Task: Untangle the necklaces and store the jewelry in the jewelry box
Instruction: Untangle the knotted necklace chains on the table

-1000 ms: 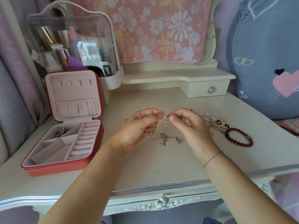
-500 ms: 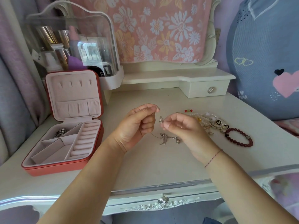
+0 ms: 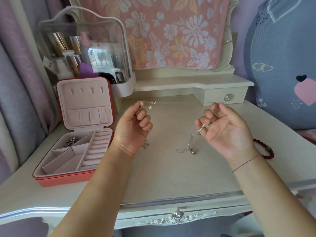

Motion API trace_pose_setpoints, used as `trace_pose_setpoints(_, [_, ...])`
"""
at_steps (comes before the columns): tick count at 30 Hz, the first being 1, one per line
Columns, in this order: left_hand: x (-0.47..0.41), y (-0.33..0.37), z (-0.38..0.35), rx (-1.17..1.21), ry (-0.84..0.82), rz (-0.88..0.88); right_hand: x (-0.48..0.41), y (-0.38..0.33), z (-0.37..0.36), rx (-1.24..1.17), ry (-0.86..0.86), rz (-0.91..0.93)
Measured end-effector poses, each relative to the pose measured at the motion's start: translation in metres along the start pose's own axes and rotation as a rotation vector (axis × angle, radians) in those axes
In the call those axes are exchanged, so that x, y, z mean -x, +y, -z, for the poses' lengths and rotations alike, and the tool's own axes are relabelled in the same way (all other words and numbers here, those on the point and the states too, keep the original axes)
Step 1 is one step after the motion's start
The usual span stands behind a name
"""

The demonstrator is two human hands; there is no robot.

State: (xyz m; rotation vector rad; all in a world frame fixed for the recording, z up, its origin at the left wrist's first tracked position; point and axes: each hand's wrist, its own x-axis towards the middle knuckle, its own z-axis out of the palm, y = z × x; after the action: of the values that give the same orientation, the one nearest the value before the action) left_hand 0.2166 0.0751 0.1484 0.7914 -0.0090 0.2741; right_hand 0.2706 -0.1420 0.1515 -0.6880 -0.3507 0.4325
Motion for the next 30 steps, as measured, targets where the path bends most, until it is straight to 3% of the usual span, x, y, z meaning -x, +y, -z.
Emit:
trace_pose_setpoints(10, [0.002,-0.001,-0.003,-0.123,-0.006,-0.033,-0.003,-0.031,-0.013,0.095,-0.09,0.008])
trace_pose_setpoints(20, [0.004,-0.021,-0.006,-0.619,0.125,-0.019,-0.012,-0.041,-0.046,0.367,-0.219,-0.018])
trace_pose_setpoints(30, [0.007,-0.029,-0.011,-0.527,-0.018,0.056,-0.017,-0.049,-0.083,0.591,-0.314,0.046])
